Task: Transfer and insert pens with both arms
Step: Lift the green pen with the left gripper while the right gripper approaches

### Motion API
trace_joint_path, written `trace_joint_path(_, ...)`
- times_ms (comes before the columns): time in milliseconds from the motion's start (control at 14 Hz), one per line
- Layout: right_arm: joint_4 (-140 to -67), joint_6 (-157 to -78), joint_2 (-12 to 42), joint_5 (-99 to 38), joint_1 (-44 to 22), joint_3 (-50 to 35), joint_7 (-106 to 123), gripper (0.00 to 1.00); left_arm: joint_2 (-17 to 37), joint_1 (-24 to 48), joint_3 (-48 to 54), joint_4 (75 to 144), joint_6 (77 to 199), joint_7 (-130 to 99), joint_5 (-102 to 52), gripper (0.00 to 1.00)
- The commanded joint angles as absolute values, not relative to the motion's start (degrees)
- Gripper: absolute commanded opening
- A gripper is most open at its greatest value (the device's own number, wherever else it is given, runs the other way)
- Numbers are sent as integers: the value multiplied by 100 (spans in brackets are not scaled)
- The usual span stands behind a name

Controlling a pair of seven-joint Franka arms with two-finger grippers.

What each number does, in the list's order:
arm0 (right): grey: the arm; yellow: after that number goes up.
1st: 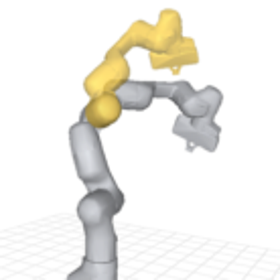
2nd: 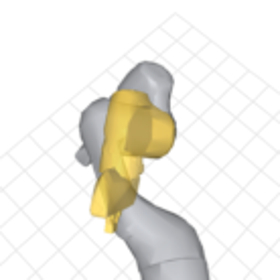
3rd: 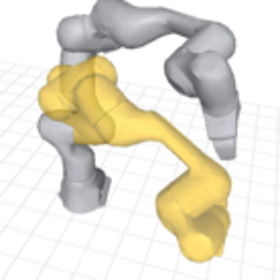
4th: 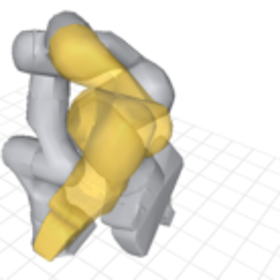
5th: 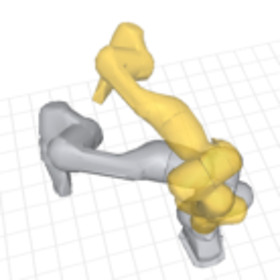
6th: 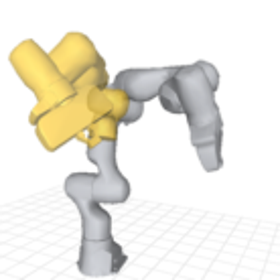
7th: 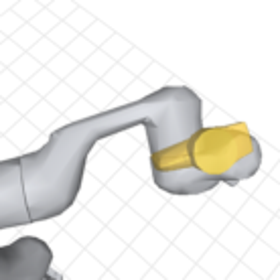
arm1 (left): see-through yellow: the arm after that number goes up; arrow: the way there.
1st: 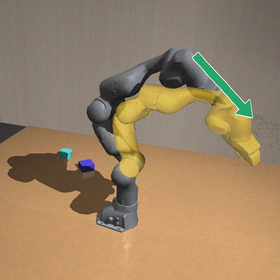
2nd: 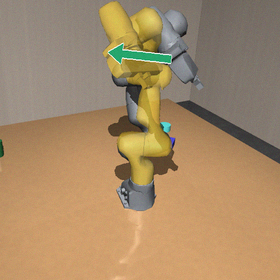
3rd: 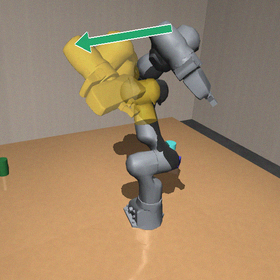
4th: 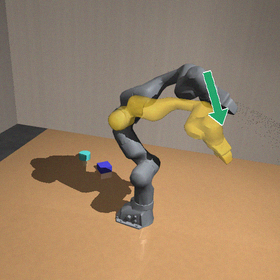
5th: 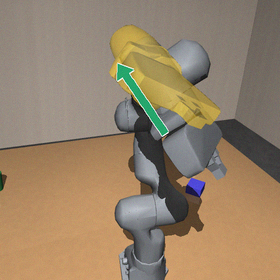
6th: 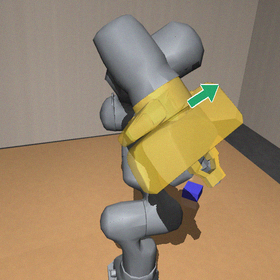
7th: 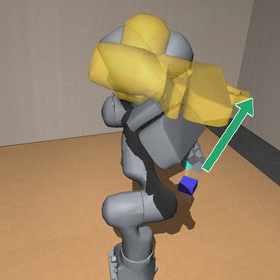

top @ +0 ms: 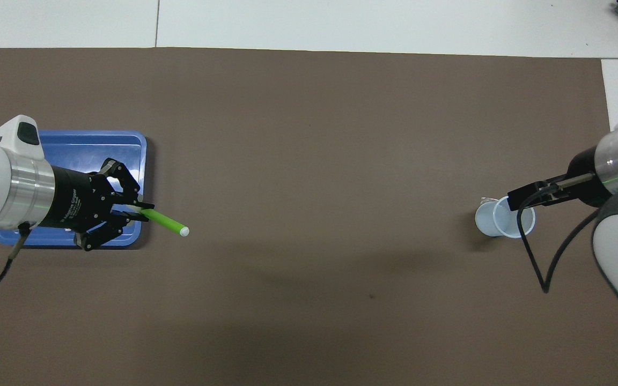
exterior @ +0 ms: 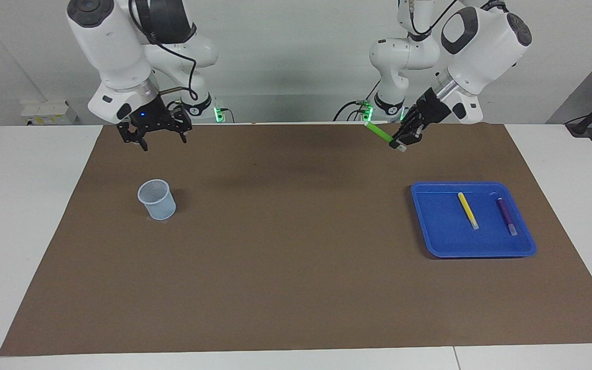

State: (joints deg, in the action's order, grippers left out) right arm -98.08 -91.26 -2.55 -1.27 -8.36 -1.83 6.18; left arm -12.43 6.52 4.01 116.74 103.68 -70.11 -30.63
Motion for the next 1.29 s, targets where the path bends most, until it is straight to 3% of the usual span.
trace_joint_path(0, -9800, -9070, -325, -526, -1107, -211, 677, 100, -1739, 712, 334, 12373, 10573, -7119, -3567, 0)
trace_joint_path(429, -10185, -9816, -430, -2194, -1414, -264, -453, 100, -2153, 1080, 343, 13192, 11389, -7715, -4184, 0)
trace_joint_path(787, -10458, -10431, -545, -2979, -2231, -281, -3170, 100, -2153, 1731, 343, 13307, 12119, -8464, -4227, 0)
trace_joint_path(1216, -11205, -11801, -571, -4094, -2636, -281, -4331, 100, -2197, 1767, 351, 13394, 12225, -8464, -4807, 0)
